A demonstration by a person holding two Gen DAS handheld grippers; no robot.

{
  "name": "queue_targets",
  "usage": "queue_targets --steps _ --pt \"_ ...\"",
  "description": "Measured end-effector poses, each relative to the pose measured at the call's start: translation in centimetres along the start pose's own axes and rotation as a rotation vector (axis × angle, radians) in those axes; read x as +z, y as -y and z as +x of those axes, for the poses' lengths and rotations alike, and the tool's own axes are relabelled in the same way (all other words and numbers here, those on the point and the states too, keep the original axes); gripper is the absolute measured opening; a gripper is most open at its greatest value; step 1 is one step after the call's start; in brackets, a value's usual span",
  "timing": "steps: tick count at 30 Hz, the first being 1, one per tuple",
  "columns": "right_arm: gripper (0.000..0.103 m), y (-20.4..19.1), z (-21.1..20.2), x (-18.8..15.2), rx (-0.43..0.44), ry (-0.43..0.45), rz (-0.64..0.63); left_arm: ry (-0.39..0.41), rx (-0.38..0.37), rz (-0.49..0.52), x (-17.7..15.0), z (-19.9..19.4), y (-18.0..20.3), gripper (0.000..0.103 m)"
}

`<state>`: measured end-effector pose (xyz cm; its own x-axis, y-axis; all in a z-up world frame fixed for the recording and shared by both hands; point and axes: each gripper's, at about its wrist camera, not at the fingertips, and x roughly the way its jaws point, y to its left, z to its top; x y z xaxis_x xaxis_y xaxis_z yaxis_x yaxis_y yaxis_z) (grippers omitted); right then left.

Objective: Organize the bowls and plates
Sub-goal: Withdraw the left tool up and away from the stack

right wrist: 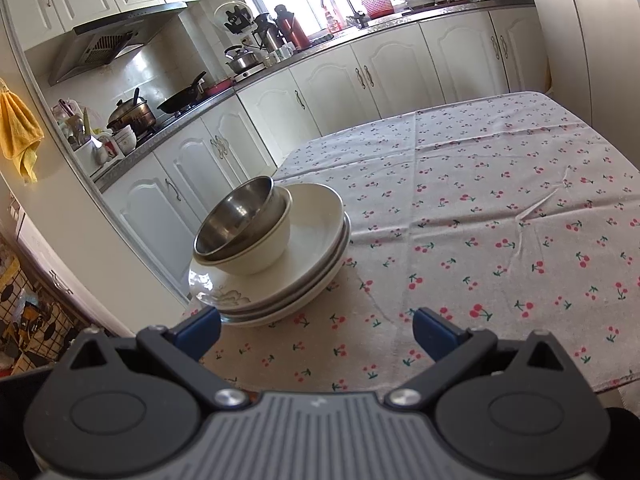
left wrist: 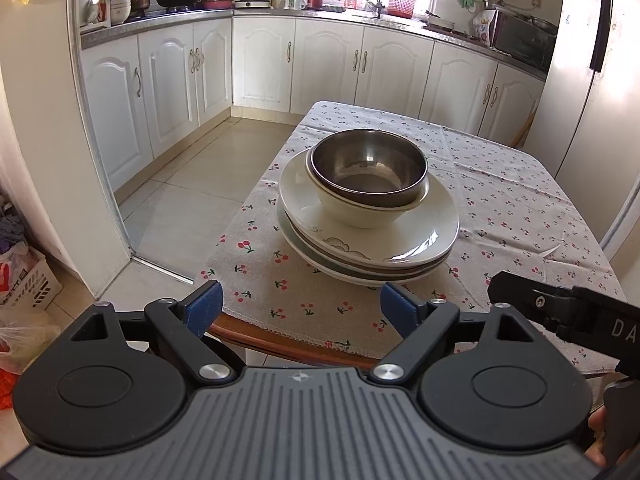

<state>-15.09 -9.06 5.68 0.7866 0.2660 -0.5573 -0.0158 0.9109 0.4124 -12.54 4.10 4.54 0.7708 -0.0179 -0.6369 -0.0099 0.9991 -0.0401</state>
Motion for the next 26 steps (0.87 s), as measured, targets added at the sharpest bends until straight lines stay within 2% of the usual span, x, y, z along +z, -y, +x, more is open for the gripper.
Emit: queue_targets --steps 9,17,26 --pt "0.101 0.0 0.2 -0.2 0.002 -0.004 -0.007 -0.007 -0.014 -0.015 0.0 0.0 0.1 0.103" --pt "0.101 0.6 0.4 -0.4 0.002 -0.008 0.002 -0.003 -0.063 -0.025 -0.1 0.2 0.2 0.103" --pt "0.101 3.7 0.4 0.3 -0.035 0.02 0.076 0.0 -0.103 -0.001 0.3 0.8 1.6 0.103"
